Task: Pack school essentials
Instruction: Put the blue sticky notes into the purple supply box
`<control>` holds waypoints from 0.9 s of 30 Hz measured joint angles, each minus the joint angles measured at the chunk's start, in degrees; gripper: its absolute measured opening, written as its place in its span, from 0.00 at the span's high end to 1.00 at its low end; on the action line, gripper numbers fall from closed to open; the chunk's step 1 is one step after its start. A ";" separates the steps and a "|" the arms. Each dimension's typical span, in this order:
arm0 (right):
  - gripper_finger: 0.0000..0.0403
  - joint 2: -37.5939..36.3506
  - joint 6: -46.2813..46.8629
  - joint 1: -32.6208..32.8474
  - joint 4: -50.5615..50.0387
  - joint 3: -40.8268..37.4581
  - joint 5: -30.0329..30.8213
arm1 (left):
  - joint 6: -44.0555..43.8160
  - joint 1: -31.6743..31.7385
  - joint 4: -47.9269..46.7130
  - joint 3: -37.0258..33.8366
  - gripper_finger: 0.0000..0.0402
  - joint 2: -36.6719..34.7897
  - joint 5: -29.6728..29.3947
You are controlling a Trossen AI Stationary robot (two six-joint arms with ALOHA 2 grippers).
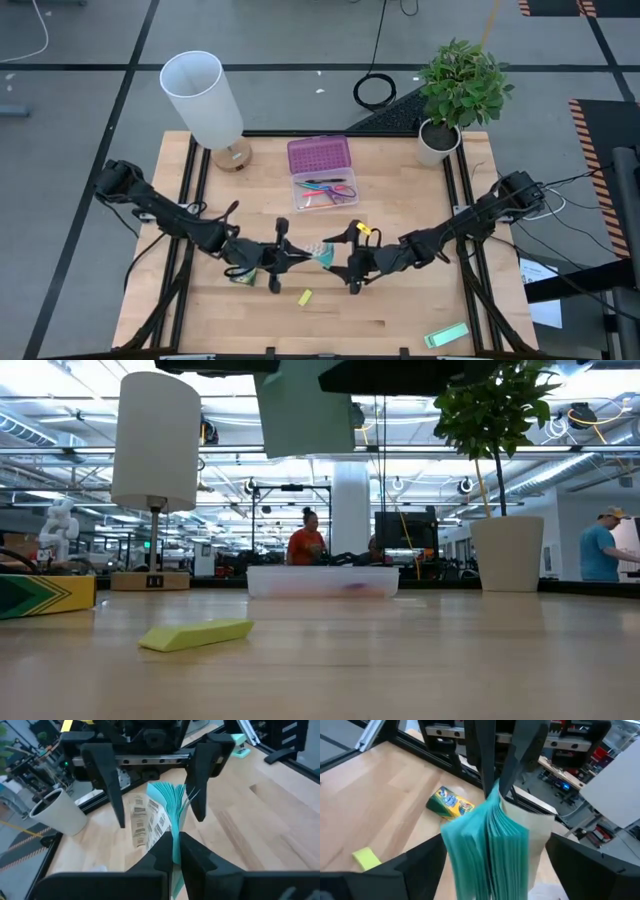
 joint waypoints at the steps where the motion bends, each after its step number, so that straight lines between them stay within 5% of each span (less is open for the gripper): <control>1: 0.20 0.00 0.00 -0.05 -0.06 0.00 0.01 | -0.41 0.03 0.00 0.00 0.94 0.00 -0.02; 12: 0.52 0.02 -0.86 -0.54 -0.10 0.00 -4.70 | -0.12 -0.28 0.68 0.00 0.94 0.00 -0.02; 22: 0.94 0.02 -0.18 -1.11 -0.08 0.00 -4.66 | -0.11 -0.38 0.73 0.00 0.98 0.00 1.36; 27: 0.94 0.00 0.19 -1.10 -0.10 0.04 -4.66 | -0.56 -0.36 0.87 0.00 0.88 0.00 1.46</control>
